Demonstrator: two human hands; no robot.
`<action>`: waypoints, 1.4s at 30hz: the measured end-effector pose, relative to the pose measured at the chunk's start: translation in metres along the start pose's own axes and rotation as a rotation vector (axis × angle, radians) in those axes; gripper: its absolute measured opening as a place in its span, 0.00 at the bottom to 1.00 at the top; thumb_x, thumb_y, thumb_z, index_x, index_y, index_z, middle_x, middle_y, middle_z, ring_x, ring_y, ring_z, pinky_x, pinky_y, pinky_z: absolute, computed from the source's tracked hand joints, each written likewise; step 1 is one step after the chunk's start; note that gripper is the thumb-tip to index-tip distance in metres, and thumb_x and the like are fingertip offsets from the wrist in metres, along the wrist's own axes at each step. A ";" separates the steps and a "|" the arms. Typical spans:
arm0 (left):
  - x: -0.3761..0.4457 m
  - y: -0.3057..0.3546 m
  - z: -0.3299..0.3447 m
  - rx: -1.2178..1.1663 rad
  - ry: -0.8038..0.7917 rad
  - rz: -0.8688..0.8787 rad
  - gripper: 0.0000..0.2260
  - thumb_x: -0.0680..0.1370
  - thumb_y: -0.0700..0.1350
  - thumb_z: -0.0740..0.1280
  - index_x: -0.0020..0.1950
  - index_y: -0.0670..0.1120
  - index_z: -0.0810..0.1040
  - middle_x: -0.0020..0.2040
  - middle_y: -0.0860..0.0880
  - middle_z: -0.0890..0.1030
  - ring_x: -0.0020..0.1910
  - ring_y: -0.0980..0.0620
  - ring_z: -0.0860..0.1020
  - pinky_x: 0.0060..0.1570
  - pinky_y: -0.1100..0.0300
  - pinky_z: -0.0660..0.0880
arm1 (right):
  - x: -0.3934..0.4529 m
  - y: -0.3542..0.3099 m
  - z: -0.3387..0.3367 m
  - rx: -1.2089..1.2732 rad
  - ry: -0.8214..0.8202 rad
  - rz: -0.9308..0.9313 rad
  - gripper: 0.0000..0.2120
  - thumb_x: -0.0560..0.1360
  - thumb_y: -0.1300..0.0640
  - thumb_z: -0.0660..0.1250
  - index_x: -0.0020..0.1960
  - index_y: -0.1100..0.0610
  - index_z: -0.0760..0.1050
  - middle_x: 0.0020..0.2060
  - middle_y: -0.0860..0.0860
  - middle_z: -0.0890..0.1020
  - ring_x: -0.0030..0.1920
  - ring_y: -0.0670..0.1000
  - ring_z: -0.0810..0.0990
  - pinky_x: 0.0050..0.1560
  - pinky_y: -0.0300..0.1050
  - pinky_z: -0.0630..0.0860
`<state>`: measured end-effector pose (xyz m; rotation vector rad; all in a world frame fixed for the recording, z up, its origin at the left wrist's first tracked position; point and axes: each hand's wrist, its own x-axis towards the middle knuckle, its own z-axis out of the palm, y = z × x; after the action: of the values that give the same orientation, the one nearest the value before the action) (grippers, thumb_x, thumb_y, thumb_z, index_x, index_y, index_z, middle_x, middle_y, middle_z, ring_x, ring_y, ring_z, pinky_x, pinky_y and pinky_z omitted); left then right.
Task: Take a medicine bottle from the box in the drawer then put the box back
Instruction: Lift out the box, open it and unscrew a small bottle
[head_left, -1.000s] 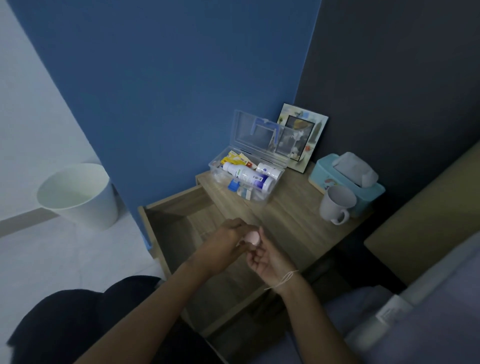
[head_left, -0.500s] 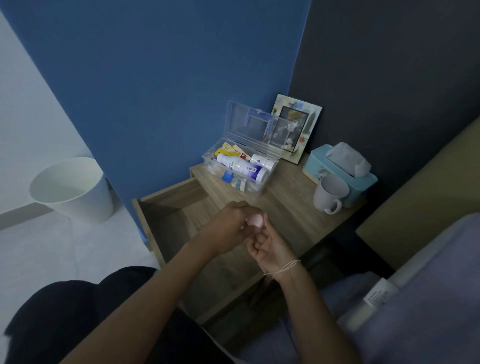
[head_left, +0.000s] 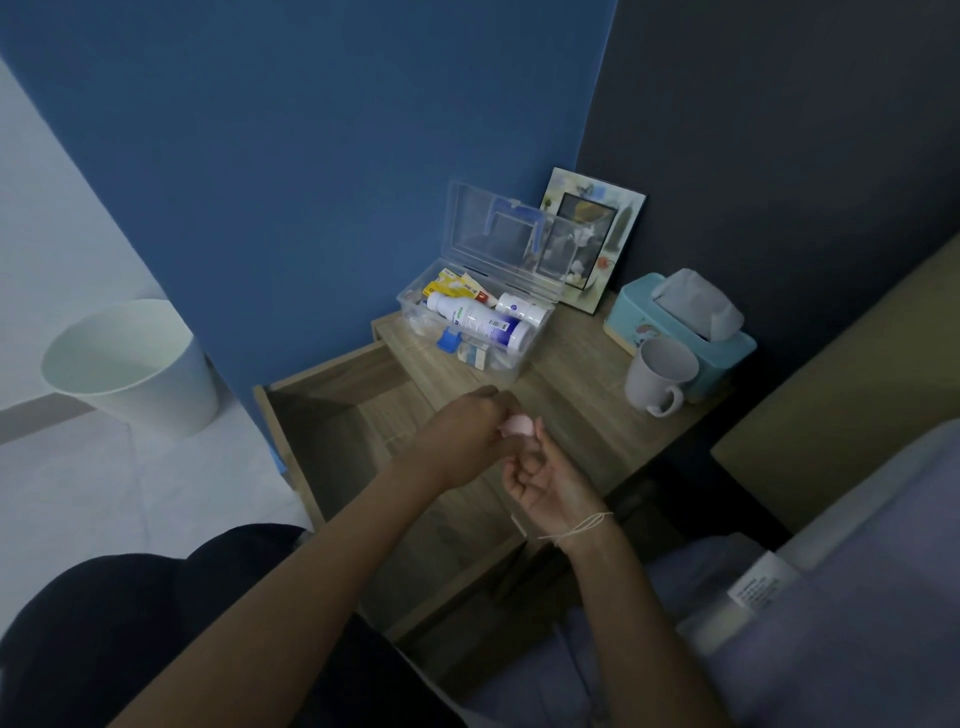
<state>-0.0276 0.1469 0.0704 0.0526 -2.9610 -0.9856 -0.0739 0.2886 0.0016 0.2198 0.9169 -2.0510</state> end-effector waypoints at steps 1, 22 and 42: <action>0.002 0.001 0.002 0.007 0.022 -0.013 0.16 0.75 0.54 0.67 0.54 0.43 0.76 0.50 0.44 0.78 0.46 0.48 0.78 0.48 0.48 0.77 | -0.001 -0.002 0.000 0.004 -0.002 -0.002 0.17 0.69 0.49 0.74 0.54 0.58 0.83 0.53 0.57 0.85 0.48 0.50 0.86 0.43 0.42 0.81; 0.034 -0.057 0.077 0.083 0.055 -0.166 0.19 0.76 0.46 0.66 0.66 0.45 0.70 0.59 0.43 0.75 0.56 0.41 0.74 0.53 0.48 0.73 | 0.031 0.003 -0.046 -0.546 0.501 -0.316 0.15 0.68 0.69 0.73 0.48 0.51 0.79 0.51 0.58 0.84 0.52 0.56 0.82 0.52 0.50 0.80; 0.008 -0.080 0.116 0.212 0.241 0.134 0.14 0.79 0.45 0.64 0.63 0.42 0.76 0.60 0.43 0.80 0.57 0.43 0.79 0.55 0.51 0.76 | 0.027 0.030 -0.047 -1.263 0.669 -0.623 0.18 0.68 0.63 0.73 0.58 0.60 0.79 0.56 0.57 0.82 0.59 0.58 0.77 0.63 0.56 0.72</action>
<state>-0.0372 0.1515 -0.0701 -0.0225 -2.7905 -0.6013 -0.0759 0.2925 -0.0603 -0.1132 2.7503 -1.4601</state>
